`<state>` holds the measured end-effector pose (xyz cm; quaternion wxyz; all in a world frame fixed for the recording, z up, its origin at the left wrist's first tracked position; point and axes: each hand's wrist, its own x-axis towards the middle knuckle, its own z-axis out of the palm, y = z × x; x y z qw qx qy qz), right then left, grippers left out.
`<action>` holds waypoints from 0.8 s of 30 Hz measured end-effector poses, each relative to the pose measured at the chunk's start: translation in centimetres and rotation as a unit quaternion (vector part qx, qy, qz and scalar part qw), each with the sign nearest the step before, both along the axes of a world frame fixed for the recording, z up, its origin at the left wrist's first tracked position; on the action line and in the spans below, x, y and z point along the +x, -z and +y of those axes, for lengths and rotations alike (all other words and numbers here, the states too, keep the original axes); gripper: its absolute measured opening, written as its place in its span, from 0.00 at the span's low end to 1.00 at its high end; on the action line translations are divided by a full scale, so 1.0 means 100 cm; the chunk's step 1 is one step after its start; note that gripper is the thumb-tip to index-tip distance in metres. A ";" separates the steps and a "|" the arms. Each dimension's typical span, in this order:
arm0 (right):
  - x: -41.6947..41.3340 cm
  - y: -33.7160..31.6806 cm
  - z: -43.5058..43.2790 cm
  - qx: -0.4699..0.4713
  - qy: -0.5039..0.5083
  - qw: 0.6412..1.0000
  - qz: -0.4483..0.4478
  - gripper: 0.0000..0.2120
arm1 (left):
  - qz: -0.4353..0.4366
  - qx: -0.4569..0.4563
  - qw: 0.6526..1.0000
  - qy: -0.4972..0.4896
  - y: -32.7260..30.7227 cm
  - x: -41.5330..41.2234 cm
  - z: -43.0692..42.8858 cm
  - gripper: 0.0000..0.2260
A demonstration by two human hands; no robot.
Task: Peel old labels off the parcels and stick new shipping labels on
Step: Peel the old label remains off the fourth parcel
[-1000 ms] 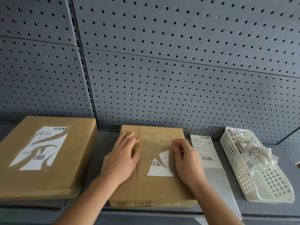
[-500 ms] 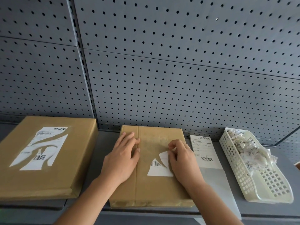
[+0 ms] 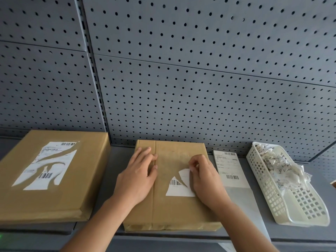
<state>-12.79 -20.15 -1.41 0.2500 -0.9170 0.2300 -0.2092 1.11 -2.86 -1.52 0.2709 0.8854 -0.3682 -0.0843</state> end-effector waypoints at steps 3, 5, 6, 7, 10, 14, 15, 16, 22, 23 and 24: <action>-0.004 -0.004 -0.003 0.078 0.020 0.996 -0.038 0.07 | 0.002 0.002 1.000 0.001 -0.001 0.000 0.000 0.15; -0.006 -0.007 -0.006 0.120 0.042 0.990 -0.064 0.10 | 0.002 0.001 1.000 0.001 -0.001 0.000 0.000 0.15; -0.007 -0.007 -0.006 0.122 0.045 0.989 -0.068 0.10 | 0.003 0.001 1.000 0.000 -0.001 0.000 0.000 0.15; -0.007 -0.006 -0.007 0.111 0.043 0.991 -0.064 0.09 | 0.003 0.000 1.000 0.000 -0.001 0.000 0.000 0.15; -0.006 -0.001 -0.005 0.050 0.016 0.998 -0.018 0.09 | 0.001 -0.002 1.000 -0.001 0.001 0.000 0.000 0.14; -0.002 -0.001 0.000 0.017 -0.014 1.000 -0.013 0.07 | -0.002 0.002 1.000 -0.001 0.002 0.001 0.000 0.15; -0.002 -0.002 0.001 0.023 -0.017 0.999 -0.020 0.08 | -0.002 0.004 1.000 0.000 0.002 0.001 0.000 0.15; -0.004 -0.002 0.001 0.034 -0.019 0.999 -0.026 0.08 | -0.002 0.005 1.000 0.000 0.002 0.001 0.000 0.15; -0.015 -0.010 0.005 0.068 -0.045 0.995 -0.056 0.10 | 0.002 0.012 1.000 0.000 0.001 0.001 -0.001 0.15; -0.018 -0.011 0.006 0.071 -0.049 0.994 -0.064 0.11 | 0.004 0.014 1.000 -0.001 0.000 0.001 0.000 0.15; -0.020 -0.012 0.008 0.078 -0.052 0.993 -0.074 0.11 | 0.005 0.015 1.000 -0.002 0.001 0.001 0.000 0.15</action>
